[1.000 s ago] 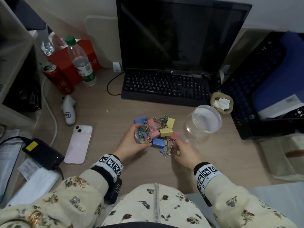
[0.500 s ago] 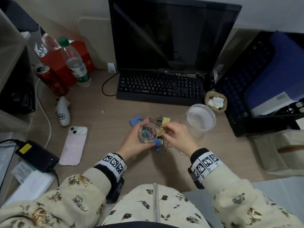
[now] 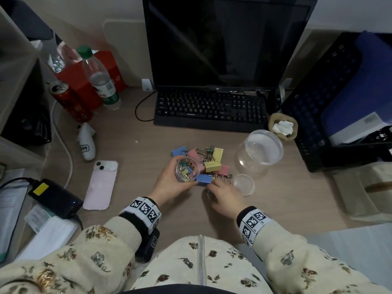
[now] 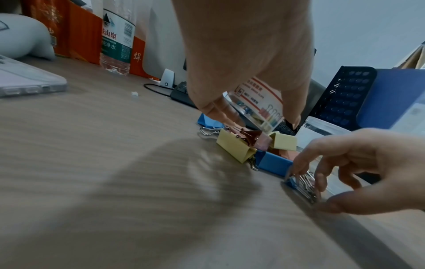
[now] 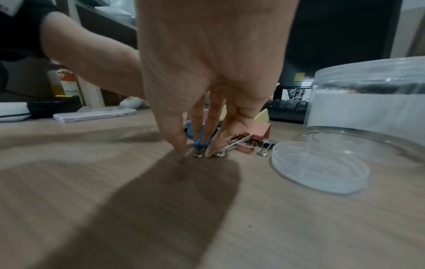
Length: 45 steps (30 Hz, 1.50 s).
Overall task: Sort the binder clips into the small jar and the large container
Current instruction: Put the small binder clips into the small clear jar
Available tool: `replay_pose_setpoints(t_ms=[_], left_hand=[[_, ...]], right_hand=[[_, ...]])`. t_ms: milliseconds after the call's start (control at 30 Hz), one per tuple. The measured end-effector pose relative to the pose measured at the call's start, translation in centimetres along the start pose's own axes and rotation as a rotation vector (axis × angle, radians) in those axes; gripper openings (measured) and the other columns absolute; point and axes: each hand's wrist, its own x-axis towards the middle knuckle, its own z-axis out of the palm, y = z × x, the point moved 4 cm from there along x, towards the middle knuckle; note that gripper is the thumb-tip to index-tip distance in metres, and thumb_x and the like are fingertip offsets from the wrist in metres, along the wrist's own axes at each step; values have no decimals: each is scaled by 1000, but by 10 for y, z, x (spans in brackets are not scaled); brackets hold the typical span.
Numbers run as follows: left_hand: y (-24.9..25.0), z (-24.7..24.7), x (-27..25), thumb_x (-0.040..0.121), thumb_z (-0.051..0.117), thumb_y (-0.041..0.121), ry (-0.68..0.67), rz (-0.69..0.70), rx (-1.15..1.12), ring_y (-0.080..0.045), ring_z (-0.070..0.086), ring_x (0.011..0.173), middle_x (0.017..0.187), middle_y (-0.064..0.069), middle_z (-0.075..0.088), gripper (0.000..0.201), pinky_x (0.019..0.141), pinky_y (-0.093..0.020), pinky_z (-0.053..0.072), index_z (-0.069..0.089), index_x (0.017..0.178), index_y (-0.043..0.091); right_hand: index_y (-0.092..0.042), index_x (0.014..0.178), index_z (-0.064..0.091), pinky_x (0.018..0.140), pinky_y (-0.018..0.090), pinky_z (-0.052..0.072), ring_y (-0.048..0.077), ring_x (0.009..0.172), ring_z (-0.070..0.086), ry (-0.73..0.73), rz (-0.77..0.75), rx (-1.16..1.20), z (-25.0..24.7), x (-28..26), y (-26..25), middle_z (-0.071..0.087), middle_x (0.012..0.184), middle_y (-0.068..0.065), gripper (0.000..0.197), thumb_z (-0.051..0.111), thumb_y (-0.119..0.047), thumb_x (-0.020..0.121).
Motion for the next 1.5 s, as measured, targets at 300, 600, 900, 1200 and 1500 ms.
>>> replay_pose_setpoints(t_ms=[300,600,900,1200,1500], left_hand=[[1,-6,-3,60,92,30,-11,-2,19,-8,56,114,122,12,58,77,99,-30,48,44,121,36],[1,-6,0,60,91,31,-42,2,17,-8,56,113,121,13,58,78,98,-33,49,47,124,32],[15,16,3,54,88,39,-128,50,-85,-5,60,111,121,12,60,79,99,-40,51,50,122,35],[10,5,3,62,91,25,-71,5,-40,-8,56,114,123,10,57,80,100,-33,49,45,126,32],[9,-4,-3,61,92,21,-32,-18,-9,-2,58,107,116,16,58,76,88,-17,47,45,118,36]], right_hand=[[-13,124,52,77,38,42,32,103,55,-77,-9,-114,5,-2,-7,47,124,9,35,52,-14,89],[-14,95,63,69,36,49,25,88,58,212,113,224,-28,2,12,57,103,3,10,57,-15,87],[-24,112,64,70,26,52,4,76,57,508,-96,475,-90,8,-6,60,93,-14,26,65,-33,87],[-27,113,65,83,43,51,21,103,58,204,214,234,-21,14,37,62,112,-5,33,59,-17,82],[-23,114,57,79,35,47,24,107,57,88,203,38,-5,24,23,59,117,-1,32,60,-29,83]])
